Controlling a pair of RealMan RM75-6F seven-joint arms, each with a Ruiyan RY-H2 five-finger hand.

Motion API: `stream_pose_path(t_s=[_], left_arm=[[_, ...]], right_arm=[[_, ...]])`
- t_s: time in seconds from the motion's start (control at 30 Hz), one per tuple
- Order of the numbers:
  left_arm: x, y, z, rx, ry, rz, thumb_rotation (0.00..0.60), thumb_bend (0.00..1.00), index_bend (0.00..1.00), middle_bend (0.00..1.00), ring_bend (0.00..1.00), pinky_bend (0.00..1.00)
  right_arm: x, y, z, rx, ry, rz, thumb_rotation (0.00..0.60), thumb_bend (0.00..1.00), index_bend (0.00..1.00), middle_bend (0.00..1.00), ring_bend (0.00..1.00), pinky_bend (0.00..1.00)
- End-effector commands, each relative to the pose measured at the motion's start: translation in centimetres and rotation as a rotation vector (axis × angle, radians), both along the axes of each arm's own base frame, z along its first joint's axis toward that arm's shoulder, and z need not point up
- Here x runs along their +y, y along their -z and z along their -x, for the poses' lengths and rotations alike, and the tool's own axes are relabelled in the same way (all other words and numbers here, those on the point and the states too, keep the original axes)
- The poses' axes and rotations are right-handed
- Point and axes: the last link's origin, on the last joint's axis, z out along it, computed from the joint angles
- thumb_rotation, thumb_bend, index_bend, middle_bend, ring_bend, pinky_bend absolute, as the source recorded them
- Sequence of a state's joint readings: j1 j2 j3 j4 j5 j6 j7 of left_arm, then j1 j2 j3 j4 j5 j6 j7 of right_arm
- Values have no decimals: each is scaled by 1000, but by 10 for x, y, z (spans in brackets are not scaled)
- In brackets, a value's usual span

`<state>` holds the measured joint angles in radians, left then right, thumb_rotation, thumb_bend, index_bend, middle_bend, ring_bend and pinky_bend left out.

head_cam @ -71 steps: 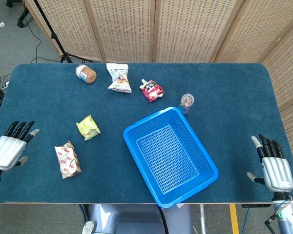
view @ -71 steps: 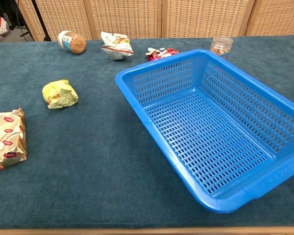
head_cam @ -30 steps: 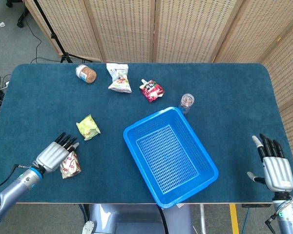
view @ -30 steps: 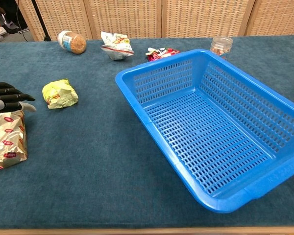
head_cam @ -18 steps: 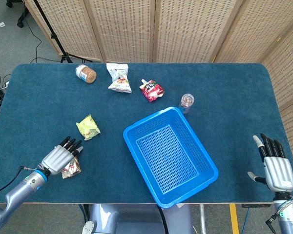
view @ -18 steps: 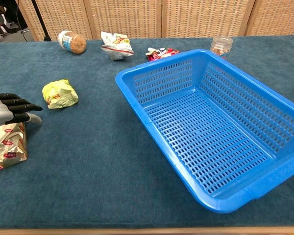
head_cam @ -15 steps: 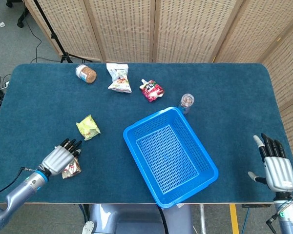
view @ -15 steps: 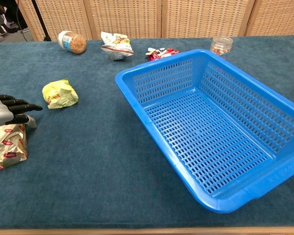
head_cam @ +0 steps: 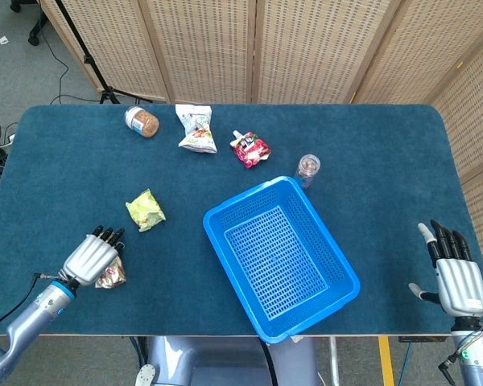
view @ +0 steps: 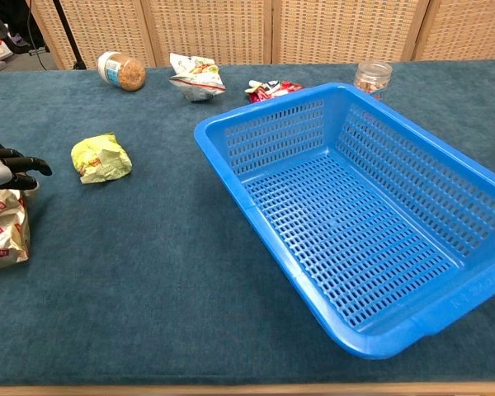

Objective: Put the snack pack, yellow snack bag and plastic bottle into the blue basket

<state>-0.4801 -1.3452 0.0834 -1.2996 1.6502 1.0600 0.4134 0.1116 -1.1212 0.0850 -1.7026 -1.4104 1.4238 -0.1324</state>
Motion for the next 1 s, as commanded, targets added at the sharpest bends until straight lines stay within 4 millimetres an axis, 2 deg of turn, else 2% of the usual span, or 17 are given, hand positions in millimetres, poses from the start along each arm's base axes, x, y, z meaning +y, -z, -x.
stream_pose_path(t_s=[0.03, 0.23, 0.5, 0.6, 0.8, 1.0], left_arm=[[0, -3, 2, -7, 2, -13, 600, 222, 661, 238, 266, 299], [8, -24, -8, -67, 5, -64, 600, 223, 666, 238, 266, 299], [30, -60, -44, -166, 36, -88, 600, 225, 668, 238, 266, 299], [39, -67, -61, -210, 51, -106, 600, 225, 668, 238, 266, 299], [57, -66, -105, -254, 109, -114, 600, 225, 669, 238, 266, 299], [73, -49, -163, -292, 182, -87, 600, 225, 668, 238, 266, 298]], right_arm=[[0, 0, 0, 0, 1, -1, 600, 105, 0, 0, 0, 18], [0, 1, 0, 0, 2, -4, 600, 105, 0, 0, 0, 18], [-2, 3, 2, -1, 10, -13, 600, 105, 0, 0, 0, 18], [-2, 4, 1, -3, 8, -18, 600, 105, 0, 0, 0, 18], [-2, 0, 1, -21, 6, -6, 600, 105, 0, 0, 0, 18], [-3, -8, 8, -49, 23, 11, 600, 105, 0, 0, 0, 18]])
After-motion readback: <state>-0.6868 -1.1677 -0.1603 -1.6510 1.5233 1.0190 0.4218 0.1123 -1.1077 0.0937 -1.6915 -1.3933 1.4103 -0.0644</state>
